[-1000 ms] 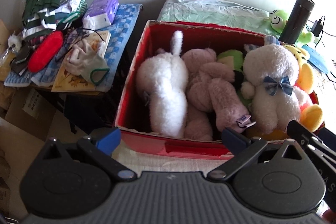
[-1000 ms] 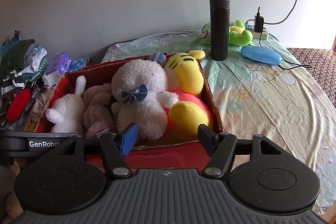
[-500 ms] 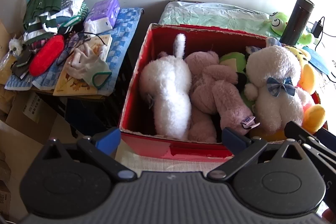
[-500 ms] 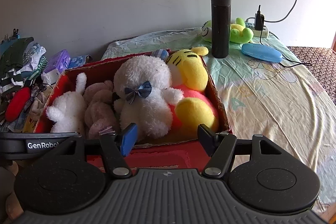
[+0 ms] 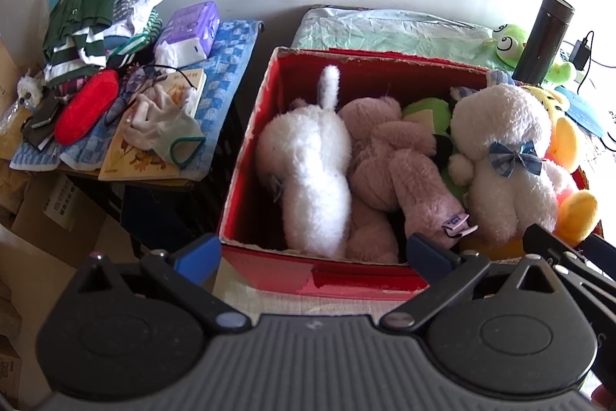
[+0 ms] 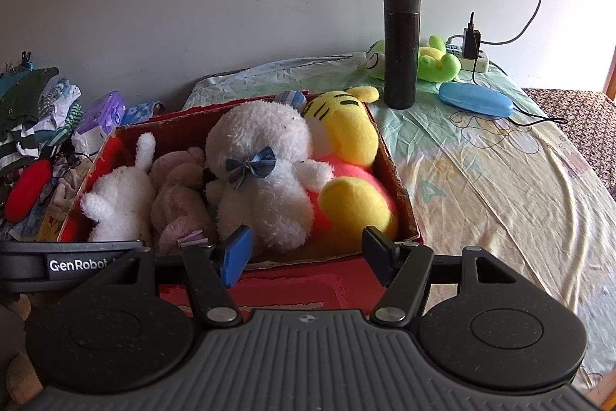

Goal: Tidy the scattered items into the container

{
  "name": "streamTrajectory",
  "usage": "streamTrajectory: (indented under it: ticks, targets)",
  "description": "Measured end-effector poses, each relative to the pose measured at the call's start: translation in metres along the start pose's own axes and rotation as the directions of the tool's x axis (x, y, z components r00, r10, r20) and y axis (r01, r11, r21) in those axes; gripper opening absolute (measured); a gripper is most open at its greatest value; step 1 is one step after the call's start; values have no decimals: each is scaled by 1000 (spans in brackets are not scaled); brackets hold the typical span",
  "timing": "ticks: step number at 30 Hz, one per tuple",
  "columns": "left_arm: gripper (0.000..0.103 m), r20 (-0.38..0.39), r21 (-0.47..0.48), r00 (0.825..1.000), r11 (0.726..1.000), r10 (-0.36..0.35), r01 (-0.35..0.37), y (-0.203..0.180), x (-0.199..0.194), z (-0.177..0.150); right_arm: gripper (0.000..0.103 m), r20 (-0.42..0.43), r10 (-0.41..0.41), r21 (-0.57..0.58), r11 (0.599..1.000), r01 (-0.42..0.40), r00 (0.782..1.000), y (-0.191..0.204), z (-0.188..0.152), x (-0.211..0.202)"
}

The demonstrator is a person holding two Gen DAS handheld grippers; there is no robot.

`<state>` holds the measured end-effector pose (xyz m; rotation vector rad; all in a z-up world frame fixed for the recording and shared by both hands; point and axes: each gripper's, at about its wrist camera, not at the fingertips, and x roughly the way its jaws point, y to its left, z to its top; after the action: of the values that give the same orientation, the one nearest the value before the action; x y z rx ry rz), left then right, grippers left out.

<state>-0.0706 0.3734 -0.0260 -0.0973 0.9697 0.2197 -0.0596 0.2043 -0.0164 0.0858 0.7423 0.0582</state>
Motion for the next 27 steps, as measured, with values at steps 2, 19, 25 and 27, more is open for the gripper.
streamTrajectory:
  ticks: [2,19,25,27]
  targets:
    - [103,4,0,1000,1000,0,0,0,0,-1,66,2,0,0,1000,0,1000,0,0,0]
    - [102,14,9,1000,1000,-4,4,-1,-1,-4,68,19,11,-19,1000,-11,1000,0,-3,-1]
    - [102,6,26,1000,1000,-4,4,-1,0,-1,70,4,18,-20,1000,-17,1000,1,-1,0]
    - [102,5,26,1000,1000,-5,5,0,0,-1,71,0,22,-18,1000,-22,1000,0,-1,0]
